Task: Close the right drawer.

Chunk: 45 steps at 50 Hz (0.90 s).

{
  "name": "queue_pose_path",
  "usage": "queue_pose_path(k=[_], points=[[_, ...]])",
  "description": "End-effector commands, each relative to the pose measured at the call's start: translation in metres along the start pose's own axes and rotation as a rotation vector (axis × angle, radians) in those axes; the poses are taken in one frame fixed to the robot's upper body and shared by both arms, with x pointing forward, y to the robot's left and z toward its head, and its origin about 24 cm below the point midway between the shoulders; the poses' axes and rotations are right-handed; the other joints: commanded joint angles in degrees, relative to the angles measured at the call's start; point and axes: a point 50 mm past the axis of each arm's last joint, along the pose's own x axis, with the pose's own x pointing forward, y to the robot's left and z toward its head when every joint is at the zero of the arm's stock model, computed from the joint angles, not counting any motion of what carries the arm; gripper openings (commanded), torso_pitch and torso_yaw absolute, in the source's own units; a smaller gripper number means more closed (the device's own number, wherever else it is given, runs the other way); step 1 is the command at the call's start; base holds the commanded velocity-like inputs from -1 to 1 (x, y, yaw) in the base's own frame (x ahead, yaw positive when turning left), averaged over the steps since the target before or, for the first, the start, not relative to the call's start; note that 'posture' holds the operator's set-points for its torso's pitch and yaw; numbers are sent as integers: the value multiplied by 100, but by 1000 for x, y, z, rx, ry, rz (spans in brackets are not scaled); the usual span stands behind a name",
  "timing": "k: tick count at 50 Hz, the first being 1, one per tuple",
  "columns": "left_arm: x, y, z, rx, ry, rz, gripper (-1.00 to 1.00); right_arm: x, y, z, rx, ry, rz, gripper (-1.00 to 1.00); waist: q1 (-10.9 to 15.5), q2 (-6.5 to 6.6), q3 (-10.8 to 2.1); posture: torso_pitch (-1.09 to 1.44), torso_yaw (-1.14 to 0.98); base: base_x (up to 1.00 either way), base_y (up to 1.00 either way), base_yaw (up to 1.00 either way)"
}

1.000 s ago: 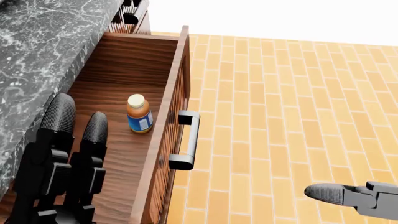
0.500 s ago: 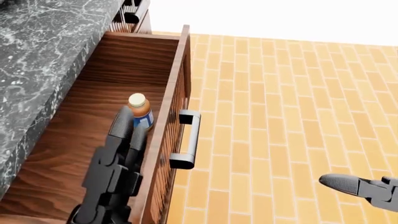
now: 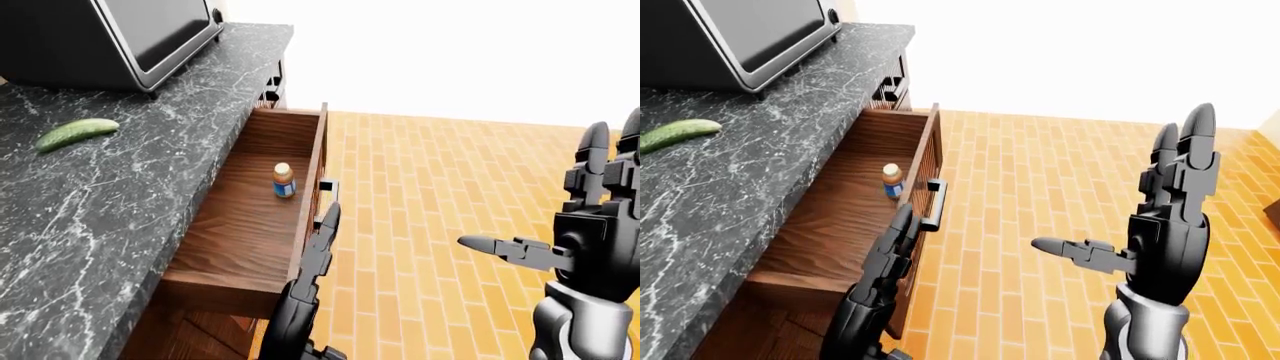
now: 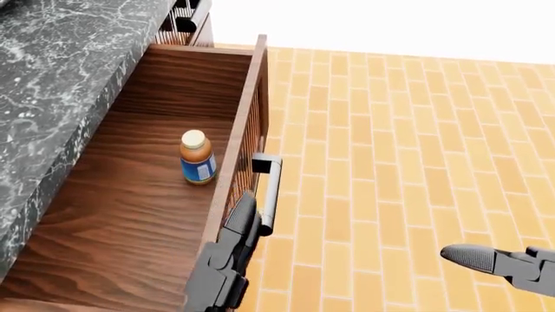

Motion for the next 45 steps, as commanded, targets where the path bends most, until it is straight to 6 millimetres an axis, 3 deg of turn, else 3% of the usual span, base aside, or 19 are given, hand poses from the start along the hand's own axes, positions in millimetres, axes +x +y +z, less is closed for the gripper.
queue_pose_path(k=[1,13,14,31,45], points=[[2,0,12,0,-73,1,100,4,-1,13,-4,-77,-3,100,1,-25,-64,0,0,0,0,0],[0,-8,4,5,-46,-38,100,4,-1,12,-3,-75,0,100,-2,-26,-69,0,0,0,0,0],[0,-12,-9,-9,6,-64,100,3,-1,10,-1,-73,0,100,-2,-26,-69,0,0,0,0,0],[5,-19,-45,-94,194,-109,100,4,0,7,2,-66,4,100,-3,-40,-76,0,0,0,0,0],[12,-7,-63,-157,319,6,100,3,0,5,2,-62,4,100,-15,-59,-79,0,0,0,0,0]])
